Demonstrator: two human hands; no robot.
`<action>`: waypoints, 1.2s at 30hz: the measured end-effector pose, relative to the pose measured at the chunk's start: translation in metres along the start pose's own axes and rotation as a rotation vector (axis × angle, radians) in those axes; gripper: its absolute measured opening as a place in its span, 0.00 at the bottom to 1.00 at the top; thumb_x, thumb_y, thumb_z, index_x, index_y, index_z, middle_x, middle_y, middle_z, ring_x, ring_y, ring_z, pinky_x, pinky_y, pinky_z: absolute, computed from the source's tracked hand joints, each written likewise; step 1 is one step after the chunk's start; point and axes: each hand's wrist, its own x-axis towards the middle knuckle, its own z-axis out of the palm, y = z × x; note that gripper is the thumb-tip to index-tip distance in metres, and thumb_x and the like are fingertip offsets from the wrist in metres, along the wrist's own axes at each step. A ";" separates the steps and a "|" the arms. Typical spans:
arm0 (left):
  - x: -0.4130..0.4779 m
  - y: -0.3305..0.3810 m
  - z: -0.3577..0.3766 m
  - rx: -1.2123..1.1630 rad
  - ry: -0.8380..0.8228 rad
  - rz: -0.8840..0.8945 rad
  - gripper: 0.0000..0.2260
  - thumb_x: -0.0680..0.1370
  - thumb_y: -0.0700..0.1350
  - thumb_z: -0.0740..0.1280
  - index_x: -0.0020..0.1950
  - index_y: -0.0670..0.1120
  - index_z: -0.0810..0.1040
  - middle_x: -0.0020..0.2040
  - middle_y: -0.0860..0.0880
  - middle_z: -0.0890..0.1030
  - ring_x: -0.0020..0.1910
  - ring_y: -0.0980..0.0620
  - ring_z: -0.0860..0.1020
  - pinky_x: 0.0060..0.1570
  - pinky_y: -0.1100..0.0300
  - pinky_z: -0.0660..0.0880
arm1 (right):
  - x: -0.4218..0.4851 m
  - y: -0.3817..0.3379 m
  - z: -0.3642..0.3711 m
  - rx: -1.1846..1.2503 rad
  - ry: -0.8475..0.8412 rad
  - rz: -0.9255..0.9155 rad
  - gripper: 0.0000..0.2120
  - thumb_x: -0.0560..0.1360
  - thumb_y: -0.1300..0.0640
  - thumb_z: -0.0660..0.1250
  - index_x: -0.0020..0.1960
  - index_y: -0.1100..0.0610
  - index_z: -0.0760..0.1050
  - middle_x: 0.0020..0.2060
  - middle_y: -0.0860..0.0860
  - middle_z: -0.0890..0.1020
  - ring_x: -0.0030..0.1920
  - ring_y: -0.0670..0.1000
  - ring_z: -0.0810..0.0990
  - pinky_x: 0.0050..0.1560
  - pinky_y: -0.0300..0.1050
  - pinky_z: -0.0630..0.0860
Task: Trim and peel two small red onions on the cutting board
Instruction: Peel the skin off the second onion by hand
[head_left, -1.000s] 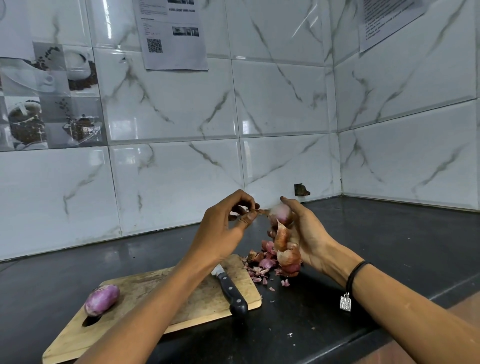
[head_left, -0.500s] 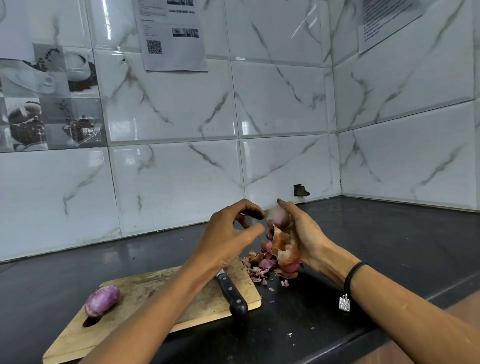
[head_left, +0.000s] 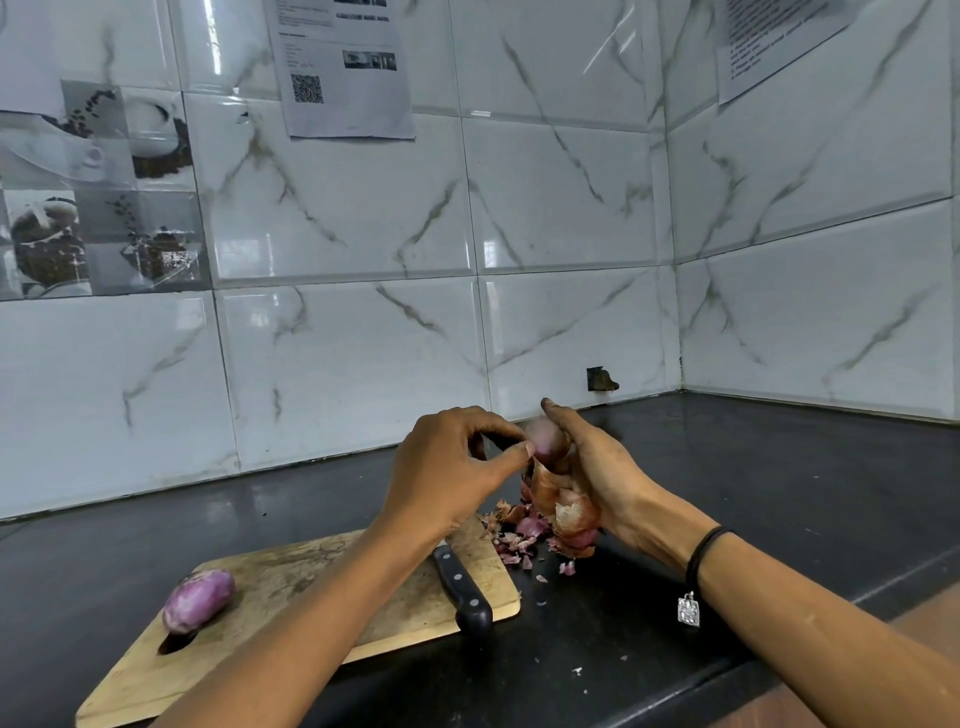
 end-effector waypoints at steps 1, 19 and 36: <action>0.000 0.000 0.000 0.007 0.009 0.001 0.04 0.72 0.56 0.75 0.45 0.59 0.86 0.41 0.62 0.84 0.38 0.58 0.77 0.44 0.57 0.77 | -0.001 0.000 0.000 -0.004 -0.006 -0.005 0.23 0.82 0.43 0.60 0.42 0.61 0.75 0.27 0.57 0.75 0.21 0.49 0.69 0.22 0.38 0.68; 0.001 -0.006 -0.001 0.086 -0.089 -0.096 0.10 0.81 0.58 0.64 0.46 0.56 0.80 0.40 0.59 0.82 0.35 0.62 0.76 0.40 0.58 0.71 | -0.005 -0.002 0.003 -0.091 -0.005 -0.029 0.23 0.80 0.40 0.62 0.38 0.58 0.75 0.30 0.55 0.75 0.22 0.47 0.71 0.23 0.37 0.69; 0.005 -0.005 -0.001 -0.027 0.028 0.152 0.17 0.63 0.58 0.81 0.47 0.61 0.78 0.53 0.63 0.76 0.59 0.61 0.73 0.63 0.47 0.71 | -0.005 0.000 0.005 -0.063 -0.129 -0.123 0.20 0.77 0.39 0.67 0.55 0.56 0.76 0.36 0.49 0.74 0.33 0.46 0.71 0.32 0.42 0.60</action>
